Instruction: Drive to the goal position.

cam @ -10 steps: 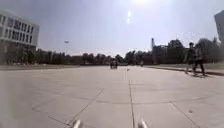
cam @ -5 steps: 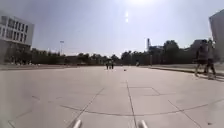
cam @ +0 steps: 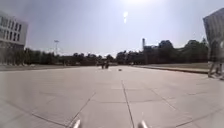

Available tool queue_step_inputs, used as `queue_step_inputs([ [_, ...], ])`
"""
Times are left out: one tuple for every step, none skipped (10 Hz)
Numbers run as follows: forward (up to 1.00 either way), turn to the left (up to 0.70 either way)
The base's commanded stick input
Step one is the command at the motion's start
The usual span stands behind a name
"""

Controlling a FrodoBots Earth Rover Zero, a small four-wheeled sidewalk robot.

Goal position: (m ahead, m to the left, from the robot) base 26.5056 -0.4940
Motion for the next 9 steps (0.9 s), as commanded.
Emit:
queue_step_inputs([
  [0.7,0.0],
  [0.7,0.0],
  [0.7,0.0],
  [0.7,0.0],
  [0.7,0.0],
  [0.7,0.0],
  [0.7,0.0],
  [0.7,0.0],
  [0.7,0.0],
])
